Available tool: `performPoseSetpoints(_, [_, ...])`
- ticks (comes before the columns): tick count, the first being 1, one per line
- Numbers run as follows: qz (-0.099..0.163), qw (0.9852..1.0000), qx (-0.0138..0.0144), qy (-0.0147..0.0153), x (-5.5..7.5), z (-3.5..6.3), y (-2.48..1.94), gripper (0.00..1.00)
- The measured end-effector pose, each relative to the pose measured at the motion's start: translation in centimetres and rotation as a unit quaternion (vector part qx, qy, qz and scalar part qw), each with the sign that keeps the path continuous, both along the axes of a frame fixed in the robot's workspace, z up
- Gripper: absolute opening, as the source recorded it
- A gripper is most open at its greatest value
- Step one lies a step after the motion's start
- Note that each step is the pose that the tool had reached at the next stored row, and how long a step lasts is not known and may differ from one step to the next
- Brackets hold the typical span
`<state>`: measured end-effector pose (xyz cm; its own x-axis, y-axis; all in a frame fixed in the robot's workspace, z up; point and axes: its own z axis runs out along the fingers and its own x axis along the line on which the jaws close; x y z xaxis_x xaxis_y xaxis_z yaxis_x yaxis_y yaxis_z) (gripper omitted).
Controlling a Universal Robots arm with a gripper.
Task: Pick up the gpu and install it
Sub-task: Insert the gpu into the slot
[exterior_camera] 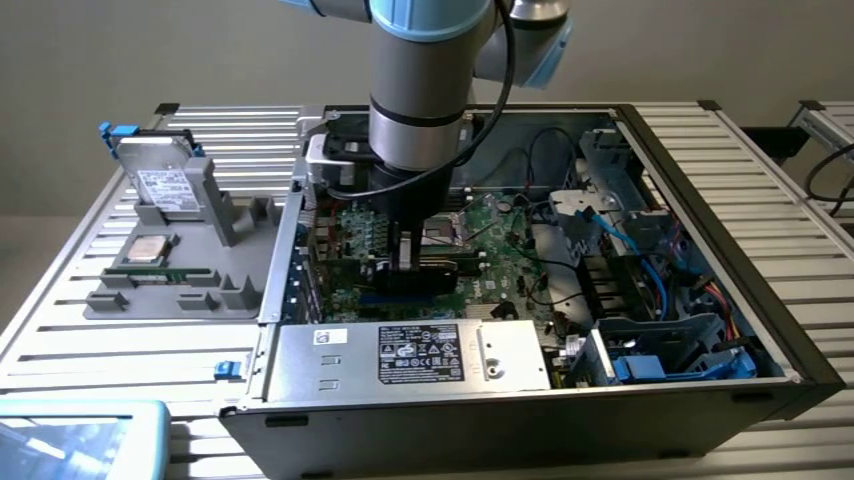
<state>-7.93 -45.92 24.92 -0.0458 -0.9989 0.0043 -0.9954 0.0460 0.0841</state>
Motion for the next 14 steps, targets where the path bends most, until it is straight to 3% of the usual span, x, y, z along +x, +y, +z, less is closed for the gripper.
performPoseSetpoints(14, [0.000, 1.0000, -0.0016, -0.0005, -0.15, -0.15, 0.18, 0.28])
